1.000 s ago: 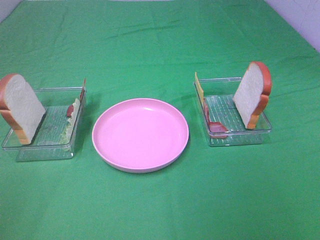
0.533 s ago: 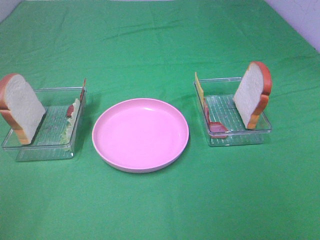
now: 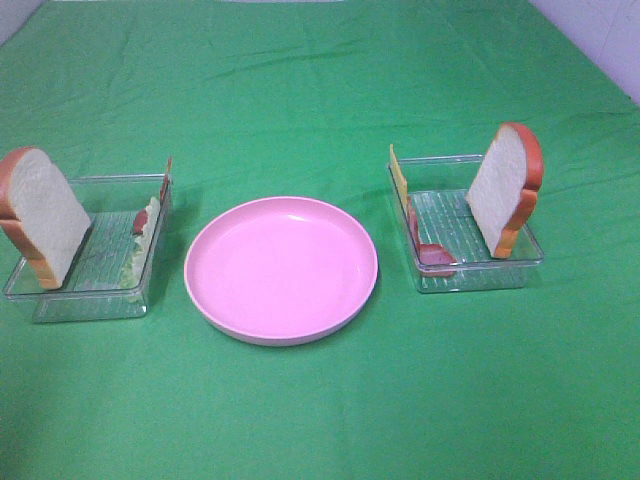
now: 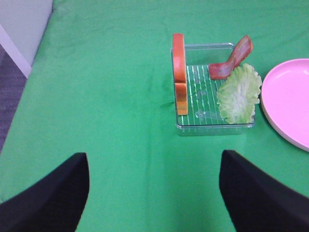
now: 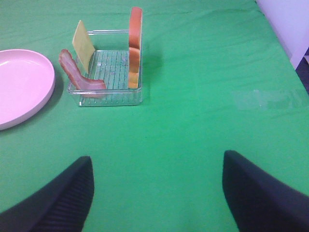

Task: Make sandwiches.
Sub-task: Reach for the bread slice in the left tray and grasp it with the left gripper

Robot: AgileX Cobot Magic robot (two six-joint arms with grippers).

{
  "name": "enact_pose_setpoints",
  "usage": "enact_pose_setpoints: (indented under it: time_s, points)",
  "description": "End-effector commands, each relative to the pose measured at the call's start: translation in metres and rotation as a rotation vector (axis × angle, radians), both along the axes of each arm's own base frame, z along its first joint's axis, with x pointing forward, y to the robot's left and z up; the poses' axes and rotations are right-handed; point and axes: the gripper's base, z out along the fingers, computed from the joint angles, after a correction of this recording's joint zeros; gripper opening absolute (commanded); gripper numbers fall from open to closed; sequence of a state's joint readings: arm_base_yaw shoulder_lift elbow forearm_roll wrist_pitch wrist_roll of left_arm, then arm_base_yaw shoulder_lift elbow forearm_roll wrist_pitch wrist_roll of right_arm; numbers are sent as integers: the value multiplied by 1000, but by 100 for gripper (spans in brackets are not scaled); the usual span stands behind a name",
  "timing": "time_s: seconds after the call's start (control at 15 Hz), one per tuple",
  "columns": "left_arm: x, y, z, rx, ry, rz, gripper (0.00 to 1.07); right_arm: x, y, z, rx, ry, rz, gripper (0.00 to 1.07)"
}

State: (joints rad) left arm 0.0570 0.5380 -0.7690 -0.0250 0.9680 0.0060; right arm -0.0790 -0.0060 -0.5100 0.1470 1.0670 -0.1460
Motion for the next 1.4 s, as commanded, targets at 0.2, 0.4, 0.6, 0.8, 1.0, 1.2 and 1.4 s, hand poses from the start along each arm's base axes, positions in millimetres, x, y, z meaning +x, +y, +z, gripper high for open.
enact_pose_setpoints:
  time_s: [0.2,0.4,0.6,0.8,1.0,1.2,1.4]
  points:
    - [84,0,-2,-80,305,-14,72,-1,0,0,-1,-18,-6,71]
    - [161,5,-16,-87,444,-12,72,-1,0,0,-1,-18,-6,71]
    - [202,6,-30,-69,504,-40,72,-1,0,0,-1,-18,-6,71]
    - [236,8,-48,-73,556,-39,79,-1,0,0,-1,-18,-6,71]
    - [276,-3,-74,-62,568,-70,80,-1,0,0,-1,-18,-6,71]
    - [296,-26,-97,-25,604,-102,80,-1,0,0,-1,-18,-6,71]
    - [307,-35,-119,-9,634,-60,80,-1,0,0,-1,-18,-6,71]
